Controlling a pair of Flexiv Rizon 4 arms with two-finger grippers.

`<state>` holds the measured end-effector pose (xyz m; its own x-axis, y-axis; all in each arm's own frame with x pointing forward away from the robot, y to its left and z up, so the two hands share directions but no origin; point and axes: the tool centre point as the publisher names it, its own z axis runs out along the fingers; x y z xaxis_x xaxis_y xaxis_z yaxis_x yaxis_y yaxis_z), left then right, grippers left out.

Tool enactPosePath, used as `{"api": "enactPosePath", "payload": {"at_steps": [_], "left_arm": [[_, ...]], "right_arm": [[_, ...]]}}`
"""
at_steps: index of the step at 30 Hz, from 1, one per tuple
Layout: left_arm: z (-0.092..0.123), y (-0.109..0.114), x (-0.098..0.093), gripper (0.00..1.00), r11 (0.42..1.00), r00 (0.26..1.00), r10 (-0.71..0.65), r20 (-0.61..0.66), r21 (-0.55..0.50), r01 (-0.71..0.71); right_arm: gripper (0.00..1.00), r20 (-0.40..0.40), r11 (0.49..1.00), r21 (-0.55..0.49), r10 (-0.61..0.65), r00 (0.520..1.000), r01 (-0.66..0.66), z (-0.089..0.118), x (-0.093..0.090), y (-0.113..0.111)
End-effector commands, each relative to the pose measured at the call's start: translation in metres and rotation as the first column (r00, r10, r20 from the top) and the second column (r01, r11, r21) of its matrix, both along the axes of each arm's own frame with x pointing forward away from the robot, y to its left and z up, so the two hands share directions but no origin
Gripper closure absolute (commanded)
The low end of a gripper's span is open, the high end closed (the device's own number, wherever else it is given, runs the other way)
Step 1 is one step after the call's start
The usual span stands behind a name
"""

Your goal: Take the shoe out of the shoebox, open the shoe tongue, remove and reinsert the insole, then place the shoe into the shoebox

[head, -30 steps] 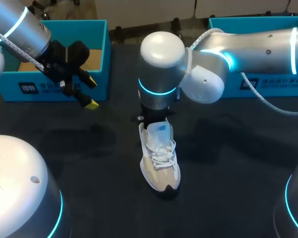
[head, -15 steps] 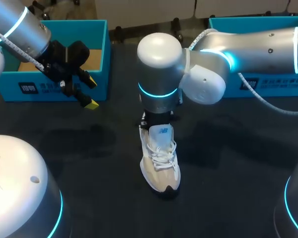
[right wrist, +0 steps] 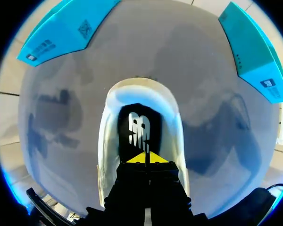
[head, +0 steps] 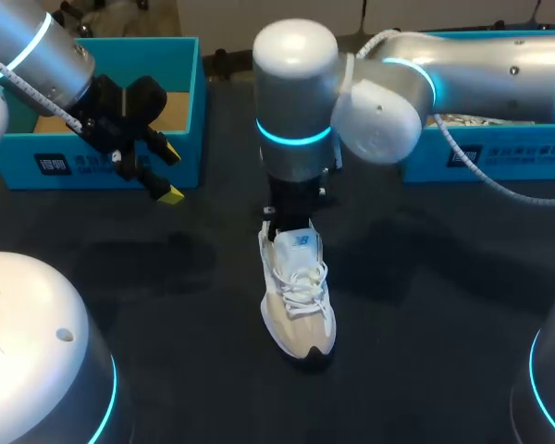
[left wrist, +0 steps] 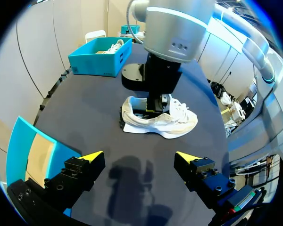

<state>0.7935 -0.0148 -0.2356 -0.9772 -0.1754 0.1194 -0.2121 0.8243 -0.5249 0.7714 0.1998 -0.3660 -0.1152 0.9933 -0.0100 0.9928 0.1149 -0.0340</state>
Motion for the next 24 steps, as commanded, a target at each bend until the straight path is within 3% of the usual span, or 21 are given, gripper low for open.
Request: {"api": "enactPosePath", "payload": {"at_steps": [1, 7, 13, 14, 15, 16, 18, 24], "left_arm": [[0.000, 0.000, -0.001, 0.00, 1.000, 1.000, 0.001, 0.000, 0.002, -0.001], [0.000, 0.000, -0.001, 0.00, 1.000, 1.000, 0.001, 0.000, 0.002, -0.001], [0.000, 0.000, -0.001, 0.00, 1.000, 1.000, 0.001, 0.000, 0.002, -0.001], [0.000, 0.000, -0.001, 0.00, 1.000, 1.000, 0.001, 0.000, 0.002, -0.001], [0.000, 0.000, -0.001, 0.00, 1.000, 1.000, 0.001, 0.000, 0.002, -0.001], [0.000, 0.000, -0.001, 0.00, 1.000, 1.000, 0.001, 0.000, 0.002, -0.001], [0.000, 0.000, -0.001, 0.00, 1.000, 1.000, 0.001, 0.000, 0.002, -0.001], [0.000, 0.000, -0.001, 0.00, 1.000, 1.000, 0.001, 0.000, 0.002, -0.001]], "right_arm": [[1.00, -0.090, 0.999, -0.050, -0.018, 0.996, 0.014, 0.005, 0.008, 0.009], [1.00, -0.154, 0.998, -0.054, -0.050, 0.987, 0.042, 0.007, 0.002, 0.007], [1.00, -0.163, 0.996, -0.074, -0.060, 0.985, 0.048, 0.009, -0.004, 0.004], [0.91, -0.163, 0.996, -0.074, -0.061, 0.985, 0.049, 0.009, -0.005, 0.003], [0.55, -0.158, 0.996, -0.070, -0.065, 0.985, 0.054, 0.009, -0.005, 0.002], [0.10, -0.154, 0.996, -0.064, -0.065, 0.986, 0.056, 0.009, -0.006, 0.000], [0.00, -0.145, 0.997, -0.056, -0.069, 0.987, 0.061, 0.010, -0.006, -0.001], [0.00, -0.131, 0.998, -0.031, -0.059, 0.990, 0.055, 0.008, -0.006, -0.001]]}}
